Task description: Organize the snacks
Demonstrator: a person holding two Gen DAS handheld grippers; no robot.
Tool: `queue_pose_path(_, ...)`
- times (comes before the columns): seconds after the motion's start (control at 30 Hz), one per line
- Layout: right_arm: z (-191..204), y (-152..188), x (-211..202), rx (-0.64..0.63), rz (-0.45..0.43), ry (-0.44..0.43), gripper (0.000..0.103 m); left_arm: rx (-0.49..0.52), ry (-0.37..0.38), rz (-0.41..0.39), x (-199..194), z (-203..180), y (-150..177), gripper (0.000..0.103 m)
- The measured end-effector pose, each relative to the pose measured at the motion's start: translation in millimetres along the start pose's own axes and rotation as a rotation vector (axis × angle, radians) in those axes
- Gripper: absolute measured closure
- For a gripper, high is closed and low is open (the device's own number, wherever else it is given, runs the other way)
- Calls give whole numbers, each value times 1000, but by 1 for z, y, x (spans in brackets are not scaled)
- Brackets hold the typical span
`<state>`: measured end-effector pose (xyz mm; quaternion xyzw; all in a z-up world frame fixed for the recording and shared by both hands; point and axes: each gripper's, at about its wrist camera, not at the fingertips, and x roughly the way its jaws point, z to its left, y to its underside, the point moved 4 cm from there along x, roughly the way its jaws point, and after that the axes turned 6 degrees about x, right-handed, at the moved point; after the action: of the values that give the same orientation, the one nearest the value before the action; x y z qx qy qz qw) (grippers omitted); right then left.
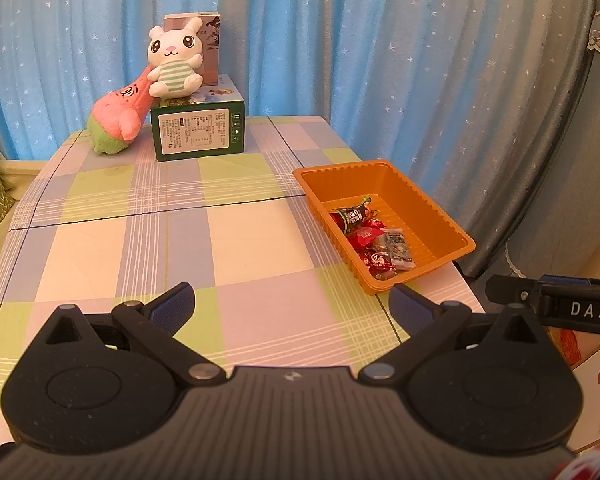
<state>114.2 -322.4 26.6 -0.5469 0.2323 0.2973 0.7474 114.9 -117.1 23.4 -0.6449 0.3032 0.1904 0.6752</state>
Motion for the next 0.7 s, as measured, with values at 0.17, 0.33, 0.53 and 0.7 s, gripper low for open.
queue_pose_path(0.17,0,0,0,1,0,0,26,2,0,-1,1,-1,-1,0)
queue_pose_path(0.33,0,0,0,1,0,0,26,2,0,0,1,-1,-1,0)
queue_pose_path(0.53,0,-1,0,1,0,-1,26,2,0,0,0,-3,-2,0)
queue_pose_path(0.7,0,-1,0,1,0,-1,26,3,0,0,0,-4,-3,0)
